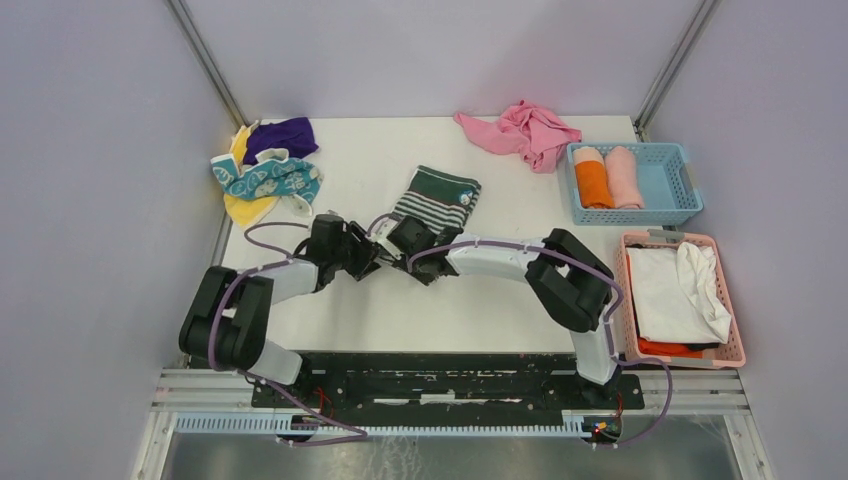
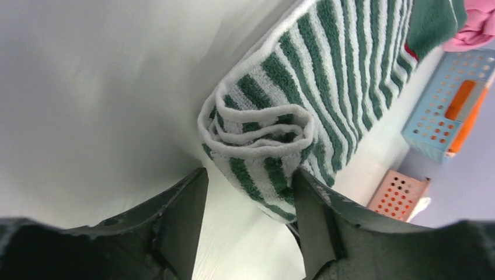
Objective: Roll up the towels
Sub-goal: Roll the towel at the center of the board.
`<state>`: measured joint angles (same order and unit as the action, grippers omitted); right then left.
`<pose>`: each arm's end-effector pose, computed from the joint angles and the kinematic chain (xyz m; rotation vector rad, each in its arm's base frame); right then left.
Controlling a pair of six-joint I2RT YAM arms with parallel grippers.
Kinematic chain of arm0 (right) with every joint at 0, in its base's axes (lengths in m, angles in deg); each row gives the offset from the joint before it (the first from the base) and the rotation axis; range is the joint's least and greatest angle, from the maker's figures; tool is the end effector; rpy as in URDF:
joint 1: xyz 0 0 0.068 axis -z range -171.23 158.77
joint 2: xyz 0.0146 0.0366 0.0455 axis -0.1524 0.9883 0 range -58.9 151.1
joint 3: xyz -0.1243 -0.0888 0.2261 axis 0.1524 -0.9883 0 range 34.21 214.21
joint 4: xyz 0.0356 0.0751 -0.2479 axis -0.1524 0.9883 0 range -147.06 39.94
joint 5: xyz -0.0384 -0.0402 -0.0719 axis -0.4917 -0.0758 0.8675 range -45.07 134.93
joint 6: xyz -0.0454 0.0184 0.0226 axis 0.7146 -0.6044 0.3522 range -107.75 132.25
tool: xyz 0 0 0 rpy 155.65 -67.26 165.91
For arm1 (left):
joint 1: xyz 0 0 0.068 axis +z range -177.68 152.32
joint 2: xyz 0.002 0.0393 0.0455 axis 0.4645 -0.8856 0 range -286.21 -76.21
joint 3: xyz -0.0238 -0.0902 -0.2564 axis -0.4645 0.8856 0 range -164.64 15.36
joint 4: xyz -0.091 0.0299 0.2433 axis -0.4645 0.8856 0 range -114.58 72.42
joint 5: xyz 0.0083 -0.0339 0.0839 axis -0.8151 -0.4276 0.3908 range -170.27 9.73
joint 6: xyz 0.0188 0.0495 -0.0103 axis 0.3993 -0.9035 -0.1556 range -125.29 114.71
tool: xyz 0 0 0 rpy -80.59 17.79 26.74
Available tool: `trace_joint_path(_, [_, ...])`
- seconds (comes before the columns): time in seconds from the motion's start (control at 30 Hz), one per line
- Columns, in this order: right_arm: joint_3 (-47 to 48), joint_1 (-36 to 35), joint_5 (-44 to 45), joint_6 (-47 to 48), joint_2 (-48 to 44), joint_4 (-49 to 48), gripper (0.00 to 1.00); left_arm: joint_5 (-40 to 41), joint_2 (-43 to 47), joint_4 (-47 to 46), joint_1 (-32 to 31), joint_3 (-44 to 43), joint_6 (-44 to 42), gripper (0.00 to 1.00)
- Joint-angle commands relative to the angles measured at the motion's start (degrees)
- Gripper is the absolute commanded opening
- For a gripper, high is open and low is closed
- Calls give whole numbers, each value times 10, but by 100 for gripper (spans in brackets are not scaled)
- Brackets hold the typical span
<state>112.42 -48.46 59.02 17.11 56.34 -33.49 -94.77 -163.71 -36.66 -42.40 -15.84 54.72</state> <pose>0.2333 0.3464 0.1581 -1.2570 2.2502 0.0126 0.2609 -0.0779 0.1311 -0.8405 2.3649 -0.8957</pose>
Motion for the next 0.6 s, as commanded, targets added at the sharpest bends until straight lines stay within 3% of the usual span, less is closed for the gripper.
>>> trace_joint_path(0.0, [9, 17, -296, -97, -20, 61, 0, 78, 67, 166, -2, 27, -53, 67])
trace_joint_path(0.2, [-19, 81, -503, -254, -33, -30, 1, 124, 225, 275, -1, 27, -52, 76])
trace_joint_path(0.37, [-79, 123, -657, -420, -7, -206, 1, 134, 314, 343, 0, 35, -44, 78])
trace_joint_path(0.47, [-120, 139, -705, -537, 21, -366, 0, 127, 335, 342, 0, 36, -39, 80])
trace_joint_path(0.57, [-142, 150, -720, -600, 45, -440, 1, 119, 317, 327, 0, 30, -40, 80])
